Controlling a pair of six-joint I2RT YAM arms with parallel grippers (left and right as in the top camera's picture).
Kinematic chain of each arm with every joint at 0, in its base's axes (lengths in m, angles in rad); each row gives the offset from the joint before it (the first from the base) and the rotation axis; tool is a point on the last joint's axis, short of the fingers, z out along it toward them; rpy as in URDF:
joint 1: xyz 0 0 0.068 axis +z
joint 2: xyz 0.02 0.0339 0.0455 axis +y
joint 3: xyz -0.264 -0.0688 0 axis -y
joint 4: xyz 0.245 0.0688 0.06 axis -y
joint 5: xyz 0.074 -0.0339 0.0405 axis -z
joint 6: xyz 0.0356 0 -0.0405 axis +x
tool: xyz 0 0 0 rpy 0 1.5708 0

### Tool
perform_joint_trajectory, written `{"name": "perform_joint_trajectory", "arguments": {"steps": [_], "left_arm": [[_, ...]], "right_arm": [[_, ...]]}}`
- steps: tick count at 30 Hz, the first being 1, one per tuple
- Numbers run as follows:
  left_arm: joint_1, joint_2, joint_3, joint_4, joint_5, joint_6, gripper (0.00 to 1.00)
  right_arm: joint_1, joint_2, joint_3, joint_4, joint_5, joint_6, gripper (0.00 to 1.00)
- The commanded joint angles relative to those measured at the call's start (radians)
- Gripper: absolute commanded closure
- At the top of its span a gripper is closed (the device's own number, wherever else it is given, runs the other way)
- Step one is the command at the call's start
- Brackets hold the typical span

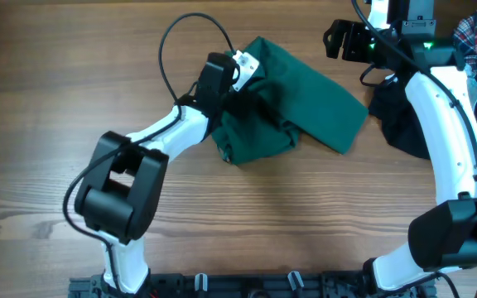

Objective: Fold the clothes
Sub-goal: 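Grasp the green garment's left edge with the left gripper and drag left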

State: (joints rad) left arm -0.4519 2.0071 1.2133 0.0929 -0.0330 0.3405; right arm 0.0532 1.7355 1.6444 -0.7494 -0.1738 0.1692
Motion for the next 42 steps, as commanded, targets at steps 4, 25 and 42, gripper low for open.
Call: {"name": "perform_joint_trajectory", "arguments": {"steps": [4,25,42], "left_arm": [[0.005,0.042,0.013,0.108,-0.102,0.023,0.06],[0.191,0.043,0.013,0.143,-0.338,-0.284,0.96],[0.390,-0.018,0.013,0.105,0.037,-0.509,0.00]], "right_arm": [[-0.002,0.010,-0.003,-0.004,0.020,-0.013,0.00],[-0.001,0.010,-0.003,-0.016,0.017,-0.013,0.01],[-0.001,0.010,-0.003,-0.029,0.010,-0.025,0.01]]}}
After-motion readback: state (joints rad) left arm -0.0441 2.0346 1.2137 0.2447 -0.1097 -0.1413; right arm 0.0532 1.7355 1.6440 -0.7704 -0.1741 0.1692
